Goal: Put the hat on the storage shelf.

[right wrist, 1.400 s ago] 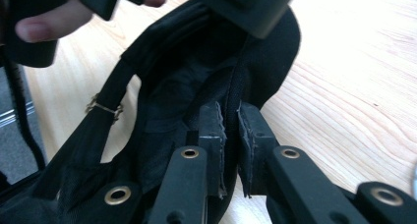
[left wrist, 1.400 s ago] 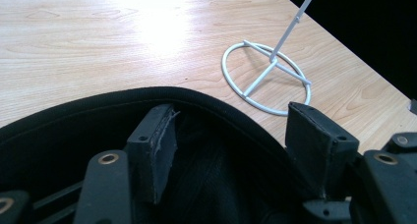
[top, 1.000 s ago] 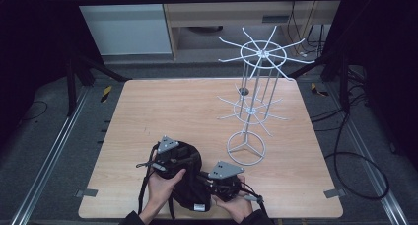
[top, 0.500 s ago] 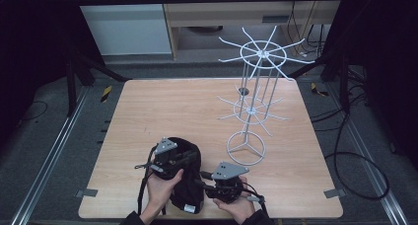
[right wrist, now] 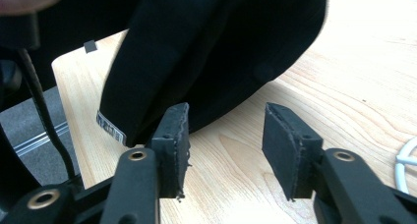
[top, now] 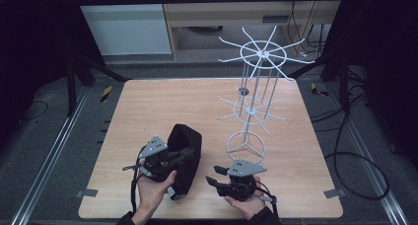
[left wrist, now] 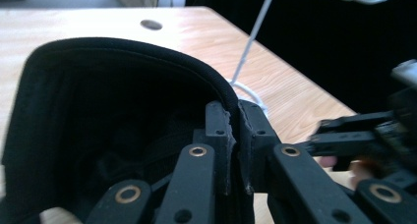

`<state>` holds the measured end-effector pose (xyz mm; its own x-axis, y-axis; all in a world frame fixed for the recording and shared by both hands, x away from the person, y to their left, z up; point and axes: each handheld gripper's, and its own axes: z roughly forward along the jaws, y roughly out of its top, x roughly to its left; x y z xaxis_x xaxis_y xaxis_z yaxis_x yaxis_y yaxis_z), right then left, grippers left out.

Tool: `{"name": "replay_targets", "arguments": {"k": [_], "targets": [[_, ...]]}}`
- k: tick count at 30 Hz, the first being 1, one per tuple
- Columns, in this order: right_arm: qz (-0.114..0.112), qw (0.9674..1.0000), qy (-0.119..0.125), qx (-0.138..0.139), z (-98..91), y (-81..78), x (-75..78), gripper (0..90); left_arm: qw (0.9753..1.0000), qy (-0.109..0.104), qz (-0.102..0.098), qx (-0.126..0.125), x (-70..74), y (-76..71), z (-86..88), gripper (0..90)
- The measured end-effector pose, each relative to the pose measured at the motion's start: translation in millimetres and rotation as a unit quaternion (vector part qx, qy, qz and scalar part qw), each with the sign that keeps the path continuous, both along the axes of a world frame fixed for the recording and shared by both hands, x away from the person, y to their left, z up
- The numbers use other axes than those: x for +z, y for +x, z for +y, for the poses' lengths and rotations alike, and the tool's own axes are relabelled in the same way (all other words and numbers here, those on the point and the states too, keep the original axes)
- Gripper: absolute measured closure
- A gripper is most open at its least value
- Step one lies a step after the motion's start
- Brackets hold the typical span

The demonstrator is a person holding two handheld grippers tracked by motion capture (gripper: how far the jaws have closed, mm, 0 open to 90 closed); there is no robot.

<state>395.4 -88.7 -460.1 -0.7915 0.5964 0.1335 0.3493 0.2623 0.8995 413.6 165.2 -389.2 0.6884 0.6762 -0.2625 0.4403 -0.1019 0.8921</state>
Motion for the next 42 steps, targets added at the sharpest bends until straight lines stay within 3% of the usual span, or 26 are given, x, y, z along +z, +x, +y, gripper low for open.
{"name": "replay_targets", "arguments": {"k": [9, 10, 15, 17, 19, 20, 21, 22, 25, 26, 32, 34, 38, 42], "targets": [[0.004, 0.9999, 0.013, -0.011, 2.7, 7.1, -3.5, 43.7, 0.9990, -0.018, -0.025, -0.033, 14.7, -13.2, -4.2, 83.7], [0.016, 0.9996, 0.021, -0.012, 3.9, 11.2, -5.5, 41.9, 0.9988, -0.018, -0.027, -0.036, 15.4, -14.5, -5.4, 83.7], [0.033, 0.9989, 0.030, -0.014, 11.7, 20.5, -11.8, 41.4, 0.9979, -0.016, -0.034, -0.053, 15.3, -18.7, -11.4, 83.8], [0.042, 0.9984, 0.036, -0.013, 14.3, 23.2, -14.2, 46.4, 0.9976, -0.016, -0.036, -0.058, 14.8, -19.1, -12.4, 83.8], [0.053, 0.9977, 0.041, -0.010, 16.0, 25.3, -17.3, 58.5, 0.9973, -0.015, -0.039, -0.061, 14.4, -19.5, -13.0, 83.8], [0.053, 0.9977, 0.041, -0.010, 16.0, 25.3, -17.3, 58.5, 0.9973, -0.015, -0.039, -0.061, 14.4, -19.5, -13.0, 83.8], [0.061, 0.9972, 0.042, -0.009, 16.2, 25.8, -18.4, 65.6, 0.9972, -0.015, -0.038, -0.063, 14.1, -19.5, -13.0, 83.8], [0.070, 0.9963, 0.048, -0.010, 14.6, 26.0, -18.4, 80.0, 0.9971, -0.016, -0.038, -0.064, 13.7, -19.4, -11.5, 83.8], [0.065, 0.9964, 0.052, -0.013, 11.5, 25.0, -15.5, 84.6, 0.9972, -0.018, -0.039, -0.061, 13.9, -19.0, -7.7, 83.7], [0.050, 0.9978, 0.037, -0.022, 7.4, 23.4, -10.3, 85.9, 0.9973, -0.019, -0.040, -0.058, 14.1, -18.9, -4.9, 83.6], [0.028, 0.9988, 0.010, -0.039, 2.9, 19.3, 0.9, 86.3, 0.9986, -0.005, -0.041, -0.032, 9.5, -18.2, 17.6, 82.8], [0.024, 0.9989, -0.002, -0.041, 3.0, 17.5, 4.5, 86.4, 0.9992, 0.002, -0.035, -0.019, 3.1, -17.0, 30.9, 82.4], [0.023, 0.9990, -0.008, -0.037, 5.6, 15.9, 6.7, 86.4, 0.9996, 0.006, -0.028, -0.007, -1.4, -15.1, 41.5, 82.1], [0.023, 0.9990, -0.015, -0.034, 10.3, 14.8, 8.5, 86.4, 0.9993, 0.025, -0.028, 0.008, -8.7, -12.8, 49.6, 80.7]]}}
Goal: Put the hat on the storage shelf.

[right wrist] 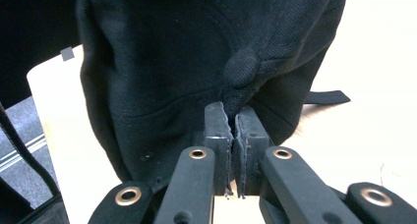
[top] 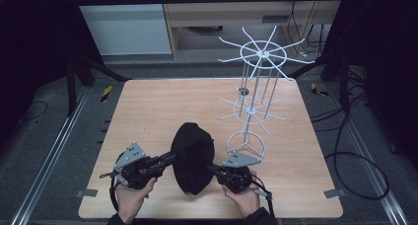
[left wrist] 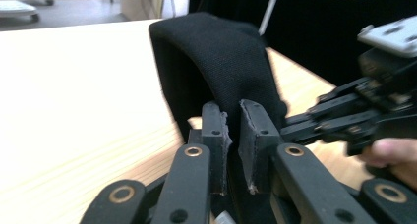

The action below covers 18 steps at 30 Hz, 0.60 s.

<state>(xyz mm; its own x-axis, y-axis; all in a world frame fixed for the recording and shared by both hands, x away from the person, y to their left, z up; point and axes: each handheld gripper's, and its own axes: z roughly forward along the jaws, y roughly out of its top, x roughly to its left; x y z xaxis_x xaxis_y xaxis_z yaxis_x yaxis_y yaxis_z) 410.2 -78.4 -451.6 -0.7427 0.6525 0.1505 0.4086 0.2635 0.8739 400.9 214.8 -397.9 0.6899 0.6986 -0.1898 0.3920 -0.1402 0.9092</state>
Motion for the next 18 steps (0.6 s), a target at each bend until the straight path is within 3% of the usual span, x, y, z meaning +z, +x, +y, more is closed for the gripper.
{"name": "replay_targets", "arguments": {"k": [10, 15, 18], "targets": [[-0.001, 1.0000, -0.005, -0.002, 12.8, 1.7, 0.5, 86.3, 0.9982, 0.039, -0.003, 0.046, -17.5, 9.6, 14.2, 76.5], [0.000, 1.0000, -0.005, -0.005, 15.0, 1.1, -0.3, 86.3, 0.9976, 0.049, 0.003, 0.049, -22.8, 13.3, 14.8, 72.3], [0.000, 0.9999, -0.007, -0.009, 16.2, 1.3, -1.5, 86.3, 0.9973, 0.056, 0.001, 0.047, -25.8, 13.2, 10.3, 63.4]]}}
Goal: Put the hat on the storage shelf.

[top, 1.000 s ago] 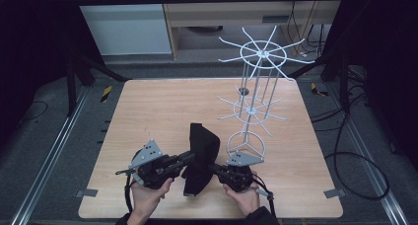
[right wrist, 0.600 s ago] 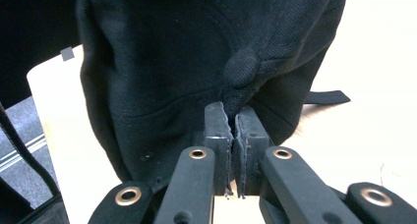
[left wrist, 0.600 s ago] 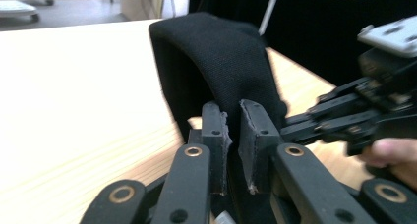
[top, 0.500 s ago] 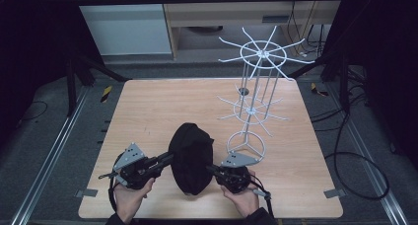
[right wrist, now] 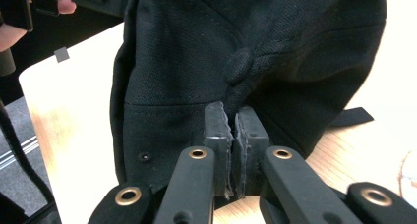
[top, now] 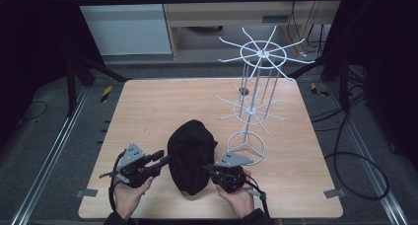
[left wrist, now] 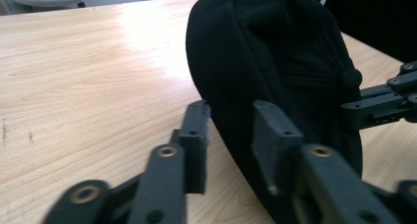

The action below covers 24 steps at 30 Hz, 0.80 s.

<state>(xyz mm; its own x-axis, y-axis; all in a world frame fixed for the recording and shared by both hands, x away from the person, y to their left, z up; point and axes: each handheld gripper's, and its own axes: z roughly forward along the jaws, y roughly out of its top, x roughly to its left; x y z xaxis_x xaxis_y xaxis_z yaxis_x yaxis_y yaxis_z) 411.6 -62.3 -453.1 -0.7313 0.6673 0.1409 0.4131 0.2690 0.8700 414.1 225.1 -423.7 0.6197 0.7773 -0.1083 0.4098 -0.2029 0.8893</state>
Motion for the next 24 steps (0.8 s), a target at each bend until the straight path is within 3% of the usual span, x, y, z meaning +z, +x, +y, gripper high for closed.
{"name": "replay_targets", "arguments": {"k": [4, 8, 15, 19, 24], "targets": [[-0.003, 0.9999, -0.013, 0.000, 5.9, 2.8, -1.4, 86.4, 0.9998, 0.018, -0.006, 0.008, -2.0, -1.0, -3.2, 55.2], [-0.004, 0.9998, -0.021, 0.005, 13.2, 6.6, -1.5, 86.3, 0.9998, 0.017, -0.002, 0.014, -4.6, -0.4, -0.2, 51.2], [-0.013, 0.9995, -0.024, 0.015, 32.5, 11.9, 1.4, 85.3, 0.9980, 0.031, -0.002, 0.055, -6.9, -2.7, 14.1, 49.4], [-0.017, 0.9995, -0.020, 0.020, 40.4, 14.6, -0.1, 79.9, 0.9964, 0.040, 0.007, 0.075, -11.2, 0.0, 21.6, 50.3], [-0.039, 0.9987, -0.013, 0.030, 50.1, 14.3, -0.3, 68.8, 0.9940, 0.051, 0.023, 0.094, -18.3, 5.8, 29.4, 52.3]]}}
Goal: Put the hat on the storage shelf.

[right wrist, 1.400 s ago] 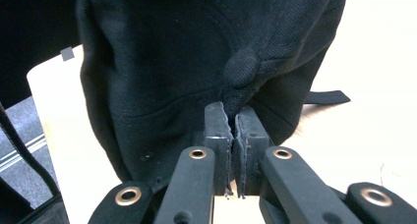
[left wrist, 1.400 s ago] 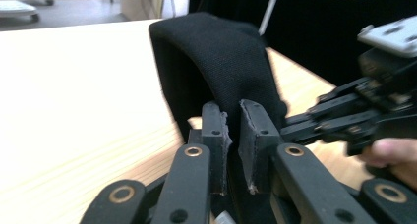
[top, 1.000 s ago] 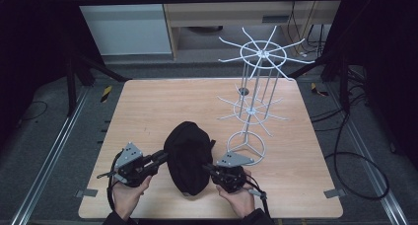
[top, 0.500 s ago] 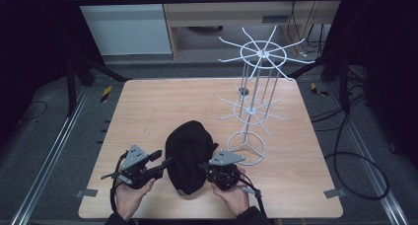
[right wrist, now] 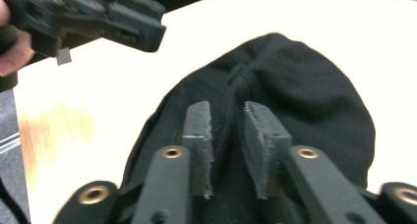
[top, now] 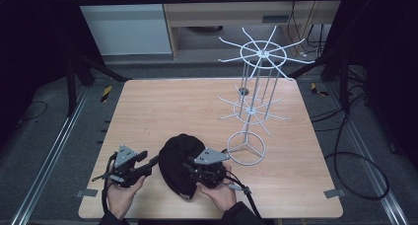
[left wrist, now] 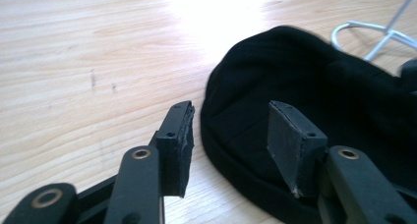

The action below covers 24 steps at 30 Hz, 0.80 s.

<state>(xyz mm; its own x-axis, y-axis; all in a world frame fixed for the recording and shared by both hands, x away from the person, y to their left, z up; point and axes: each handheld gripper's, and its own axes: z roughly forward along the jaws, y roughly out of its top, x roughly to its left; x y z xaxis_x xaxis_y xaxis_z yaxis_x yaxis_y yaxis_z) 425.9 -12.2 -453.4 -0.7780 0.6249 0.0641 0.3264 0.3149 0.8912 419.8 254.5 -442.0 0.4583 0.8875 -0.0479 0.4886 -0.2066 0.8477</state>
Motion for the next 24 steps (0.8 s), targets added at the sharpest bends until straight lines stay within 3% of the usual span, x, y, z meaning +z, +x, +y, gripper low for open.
{"name": "replay_targets", "arguments": {"k": [4, 11, 14, 17, 20, 24], "targets": [[-0.013, 0.9997, 0.019, -0.002, -9.6, -2.0, 6.8, 62.3, 0.9999, -0.008, -0.003, 0.008, 3.8, -0.3, 4.2, 52.9], [-0.037, 0.9981, 0.038, -0.032, -48.6, -9.5, 17.9, 48.9, 0.9995, -0.027, -0.014, -0.008, 16.8, -4.4, -3.4, 52.8], [-0.037, 0.9978, 0.022, -0.051, -74.1, -17.3, 11.5, 45.1, 0.9993, -0.030, -0.015, -0.015, 20.1, -4.9, -10.4, 51.6], [-0.032, 0.9973, 0.013, -0.064, -88.1, -20.6, 6.7, 43.5, 0.9992, -0.029, -0.013, -0.022, 21.8, -4.5, -17.1, 50.6], [-0.026, 0.9961, 0.011, -0.083, -109.6, -25.1, 2.3, 40.8, 0.9992, -0.028, -0.008, -0.029, 23.0, -3.1, -25.3, 48.6], [-0.023, 0.9950, 0.003, -0.097, -125.1, -28.5, -0.3, 38.8, 0.9989, -0.032, -0.004, -0.033, 23.7, -1.8, -32.1, 47.0]]}}
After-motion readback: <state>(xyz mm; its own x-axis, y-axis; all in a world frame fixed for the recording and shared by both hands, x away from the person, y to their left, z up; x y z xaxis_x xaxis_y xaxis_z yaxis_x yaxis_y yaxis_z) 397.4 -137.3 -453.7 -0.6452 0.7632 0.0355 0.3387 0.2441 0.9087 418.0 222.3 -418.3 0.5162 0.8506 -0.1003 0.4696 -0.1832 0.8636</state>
